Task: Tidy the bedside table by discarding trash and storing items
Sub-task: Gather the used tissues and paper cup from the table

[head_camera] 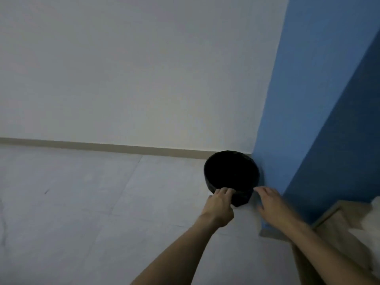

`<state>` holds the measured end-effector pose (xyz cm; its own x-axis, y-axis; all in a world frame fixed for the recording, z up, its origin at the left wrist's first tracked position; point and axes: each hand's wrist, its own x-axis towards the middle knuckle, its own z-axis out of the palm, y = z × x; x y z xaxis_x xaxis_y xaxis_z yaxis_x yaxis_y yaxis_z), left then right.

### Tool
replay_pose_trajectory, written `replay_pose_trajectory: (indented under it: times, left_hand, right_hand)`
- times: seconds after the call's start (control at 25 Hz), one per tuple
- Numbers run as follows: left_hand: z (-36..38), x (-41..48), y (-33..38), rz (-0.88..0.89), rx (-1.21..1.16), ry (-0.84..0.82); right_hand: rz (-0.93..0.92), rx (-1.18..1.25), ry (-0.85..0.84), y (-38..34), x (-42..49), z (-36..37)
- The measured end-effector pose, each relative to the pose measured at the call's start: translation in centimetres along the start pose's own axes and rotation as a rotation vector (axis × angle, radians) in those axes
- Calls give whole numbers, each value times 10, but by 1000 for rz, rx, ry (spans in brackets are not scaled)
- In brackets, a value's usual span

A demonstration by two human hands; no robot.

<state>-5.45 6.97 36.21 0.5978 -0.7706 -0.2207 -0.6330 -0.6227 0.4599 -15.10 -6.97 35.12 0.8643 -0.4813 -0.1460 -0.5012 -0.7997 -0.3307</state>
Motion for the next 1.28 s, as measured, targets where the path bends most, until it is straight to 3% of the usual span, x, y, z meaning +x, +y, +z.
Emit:
replay_pose_trajectory:
  times: [0.28, 0.72, 0.84, 0.96, 1.28]
  left_hand:
    - [25, 35, -42, -8, 15, -39]
    - [104, 180, -104, 70, 271, -178]
    - [125, 192, -116, 55, 314, -229]
    - [137, 191, -121, 60, 310, -180]
    - [148, 133, -119, 90, 287, -172]
  right_hand:
    - [-62, 8, -105, -23, 57, 55]
    - [-38, -287, -142, 42, 177, 178]
    - [-76, -300, -97, 52, 182, 197]
    - [-112, -273, -10, 52, 180, 199]
    - [-132, -221, -76, 36, 111, 207]
